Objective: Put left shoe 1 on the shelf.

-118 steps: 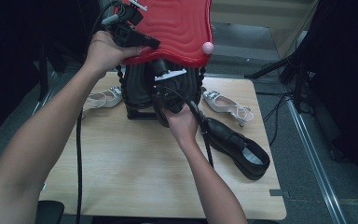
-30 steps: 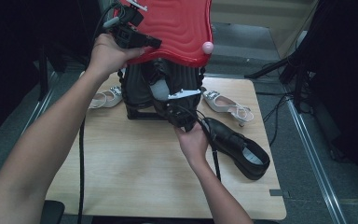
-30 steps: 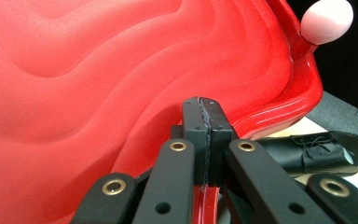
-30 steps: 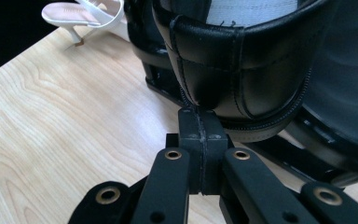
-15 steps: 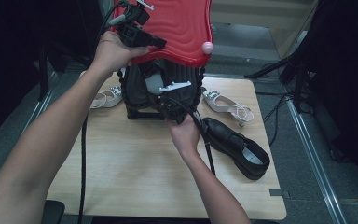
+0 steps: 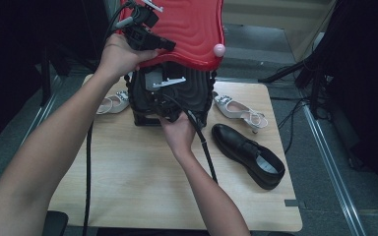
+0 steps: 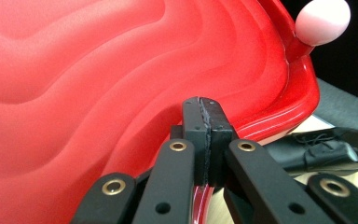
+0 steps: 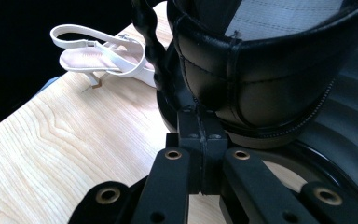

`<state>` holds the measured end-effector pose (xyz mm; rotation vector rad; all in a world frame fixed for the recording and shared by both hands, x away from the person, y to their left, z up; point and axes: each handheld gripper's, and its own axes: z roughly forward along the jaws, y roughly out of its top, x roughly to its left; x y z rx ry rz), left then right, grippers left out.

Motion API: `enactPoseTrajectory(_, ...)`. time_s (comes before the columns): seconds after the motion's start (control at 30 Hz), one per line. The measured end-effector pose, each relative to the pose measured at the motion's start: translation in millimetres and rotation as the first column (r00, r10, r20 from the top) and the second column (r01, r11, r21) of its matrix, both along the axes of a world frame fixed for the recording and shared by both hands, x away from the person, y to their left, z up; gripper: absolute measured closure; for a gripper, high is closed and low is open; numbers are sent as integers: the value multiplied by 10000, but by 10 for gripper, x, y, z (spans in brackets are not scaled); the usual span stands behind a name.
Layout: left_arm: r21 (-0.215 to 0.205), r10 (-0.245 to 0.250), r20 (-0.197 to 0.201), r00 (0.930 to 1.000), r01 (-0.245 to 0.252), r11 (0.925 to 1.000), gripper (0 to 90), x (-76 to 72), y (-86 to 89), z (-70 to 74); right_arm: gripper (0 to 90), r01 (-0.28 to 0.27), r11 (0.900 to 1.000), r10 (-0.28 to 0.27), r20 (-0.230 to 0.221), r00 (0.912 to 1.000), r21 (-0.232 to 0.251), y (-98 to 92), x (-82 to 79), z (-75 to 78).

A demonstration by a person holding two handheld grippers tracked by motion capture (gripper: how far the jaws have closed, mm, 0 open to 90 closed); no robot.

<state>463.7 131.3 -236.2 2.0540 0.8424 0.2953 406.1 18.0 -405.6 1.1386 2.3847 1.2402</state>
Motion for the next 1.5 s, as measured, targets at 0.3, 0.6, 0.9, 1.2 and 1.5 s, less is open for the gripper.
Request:
enactPoseTrajectory(0.3,-124,24,-234,9997,-27,9999,900,12,20,2,900,-42,10000,40,-277,9996,-70,163,88,-51)
enactPoseTrajectory(0.6,-55,-29,-299,9995,27,10000,900,26,20,15,900,-400,9992,396,-381,9985,-85,177,120,-85)
enactPoseTrajectory(0.9,-228,-76,-425,9991,66,9997,842,-3,70,46,900,-1154,9930,1162,-333,9927,265,62,-77,-74)
enactPoseTrajectory(1.2,-698,-239,-686,9974,191,9974,700,-188,178,76,889,-1823,9793,1866,-431,9815,877,-190,-320,-116)
enactPoseTrajectory(1.5,-443,-332,-537,9980,309,9985,576,-473,308,-39,830,-1846,9757,1918,-534,9800,1178,-555,-462,-196)
